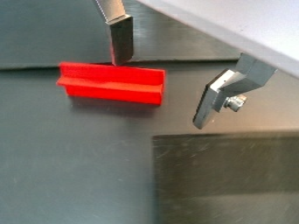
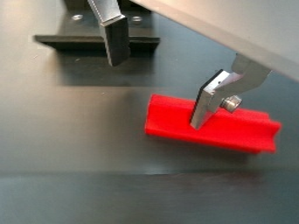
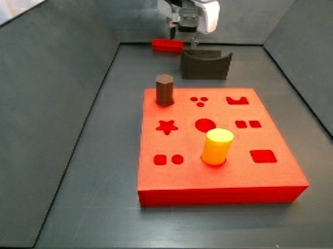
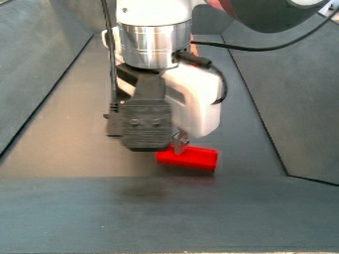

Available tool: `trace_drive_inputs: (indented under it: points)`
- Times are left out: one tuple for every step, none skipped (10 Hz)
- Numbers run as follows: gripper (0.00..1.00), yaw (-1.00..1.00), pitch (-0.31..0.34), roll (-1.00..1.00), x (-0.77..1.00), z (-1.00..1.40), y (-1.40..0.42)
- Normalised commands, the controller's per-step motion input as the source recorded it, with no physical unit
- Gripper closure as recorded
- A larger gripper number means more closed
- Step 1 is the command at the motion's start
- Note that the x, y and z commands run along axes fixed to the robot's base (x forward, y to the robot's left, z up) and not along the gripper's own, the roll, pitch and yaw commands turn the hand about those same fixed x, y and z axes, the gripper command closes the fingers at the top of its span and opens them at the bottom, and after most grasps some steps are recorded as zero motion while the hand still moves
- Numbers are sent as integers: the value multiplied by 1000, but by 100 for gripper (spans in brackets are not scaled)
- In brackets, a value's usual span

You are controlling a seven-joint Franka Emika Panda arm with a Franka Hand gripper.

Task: Pick up the star object. Move up. Place the star object on the fixture. Regrasp the star object. Move to above the board. Insert the star object.
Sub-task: Pick up the star object.

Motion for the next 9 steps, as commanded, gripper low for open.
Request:
trace_drive_inputs:
  points:
    - [0,-1000,9,-37,0,-77,0]
    - [0,-1000,4,-37,0,-74,0]
    - [0,-1000,0,-36,0,-46,0]
    - [0,-1000,0,-50,0,0,0]
    - [0,-1000,-11,-86,0,0,-20]
    - [0,-980,-129,-97,0,-303,-14]
    - [0,0,-23,-49,0,0,11]
    - [0,-340,-239,-117,-540,-649,340]
    - [0,-503,-179,-77,-629,-780,266]
